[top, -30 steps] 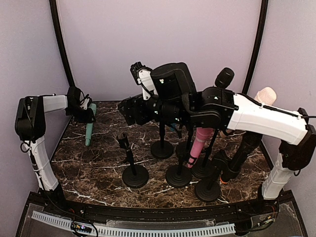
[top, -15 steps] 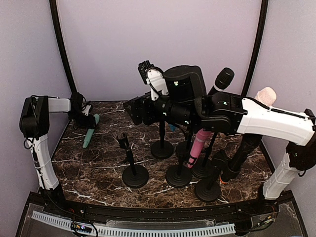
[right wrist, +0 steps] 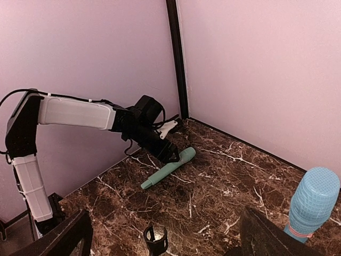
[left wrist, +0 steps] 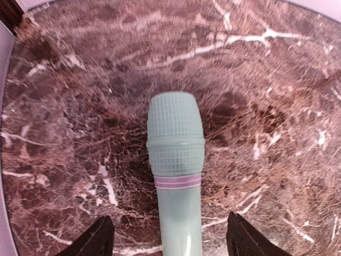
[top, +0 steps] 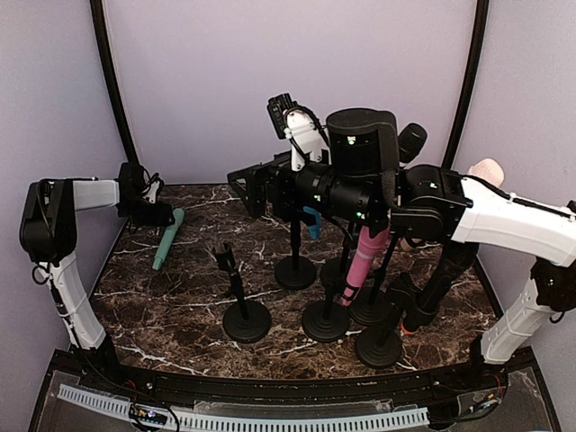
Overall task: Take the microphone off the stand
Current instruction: Place the microphone at the center of the board, then adjust the microphone stand with the microphone at the center of the board.
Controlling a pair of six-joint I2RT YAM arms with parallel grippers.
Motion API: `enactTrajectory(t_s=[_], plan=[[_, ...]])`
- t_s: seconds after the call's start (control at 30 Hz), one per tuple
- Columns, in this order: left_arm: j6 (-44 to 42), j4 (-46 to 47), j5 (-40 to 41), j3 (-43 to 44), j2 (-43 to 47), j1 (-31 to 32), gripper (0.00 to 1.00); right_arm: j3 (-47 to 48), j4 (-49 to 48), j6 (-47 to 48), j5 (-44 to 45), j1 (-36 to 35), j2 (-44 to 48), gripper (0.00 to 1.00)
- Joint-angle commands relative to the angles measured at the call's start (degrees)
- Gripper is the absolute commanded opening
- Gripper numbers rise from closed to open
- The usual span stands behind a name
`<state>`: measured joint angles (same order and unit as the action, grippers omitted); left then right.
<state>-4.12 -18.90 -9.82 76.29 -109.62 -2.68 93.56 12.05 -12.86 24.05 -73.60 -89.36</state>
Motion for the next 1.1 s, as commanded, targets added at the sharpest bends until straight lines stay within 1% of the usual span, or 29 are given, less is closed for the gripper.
enactTrajectory(t_s=[0.0,0.07,0.1,0.13,0.17,0.2,0.23,0.27,0.3,0.33,0.37,0.47,0.5,0.6,0.67,0.77,0.87,1.07], plan=[[-0.4,9.7,-0.56,-4.88,13.06,-0.13,0.75,0.62,-0.41,0.55,1.84,0.22,2.67,0.98],[-0.6,14.33,-3.28,-7.83,17.68,-0.01,0.76,0.73,0.4,0.9,2.98,0.22,3.21,0.98],[-0.74,17.18,-6.55,-9.45,19.05,0.18,0.76,0.75,0.61,1.18,3.39,0.22,3.62,0.98],[-1.27,17.95,-8.64,-10.26,21.79,0.51,0.76,0.7,0.75,1.38,3.69,0.21,3.99,0.98],[-1.78,20.79,-13.03,-11.64,23.08,1.61,0.76,0.67,0.84,1.51,4.07,0.21,4.3,0.98],[-3.16,21.69,-14.92,-12.15,25.43,2.85,0.76,0.59,1.01,1.57,4.26,0.21,4.64,0.98],[-3.96,23.02,-18.44,-12.93,27.36,5.69,0.76,0.47,1.1,1.74,4.41,0.26,5.02,0.98],[-5.7,23.51,-19.91,-13.19,28.28,7.3,0.76,0.3,1.13,1.86,4.54,0.27,5.38,0.99],[-6.55,24.53,-22.88,-13.85,29.72,10.89,0.76,0.03,1.21,1.86,4.68,0.34,5.68,0.99],[-7.25,26.61,-25.22,-14.54,30.43,12.58,0.76,-0.18,1.26,1.77,4.83,0.43,5.95,0.98],[-6.21,28.16,-26.29,-14.96,31.49,15.9,0.77,-0.42,1.42,1.58,4.82,0.57,6.14,0.99],[-3.01,38.48,-32.11,-16.89,31.96,21.89,0.81,-0.94,1.44,1.35,4.36,0.71,6.77,0.99],[-2.23,39.85,-33.07,-16.71,30.99,24.66,0.82,-1.14,1.4,1.27,4.19,0.66,7.03,0.99],[-1.71,41.27,-38.41,-12.57,26.85,29.19,0.83,-1.76,1.24,0.73,3.71,0.65,7.71,0.99],[0.0,41.46,-40.47,-10.03,21.88,30.44,0.83,-2.13,0.93,0.32,3.32,0.66,8.15,0.99],[0.99,41.72,-41.27,-7.72,17.96,32.04,0.83,-2.68,0.26,-0.3,2.17,0.67,8.82,0.99],[-0.46,40.45,-42.2,-5.82,13.74,33.88,0.84,-3.12,-0.08,-0.45,1.49,0.65,9.03,0.99],[-3.3,37.12,-44.49,0.27,7.54,35.28,0.84,-3.38,0.25,-0.41,0.85,0.7,8.77,0.99]])
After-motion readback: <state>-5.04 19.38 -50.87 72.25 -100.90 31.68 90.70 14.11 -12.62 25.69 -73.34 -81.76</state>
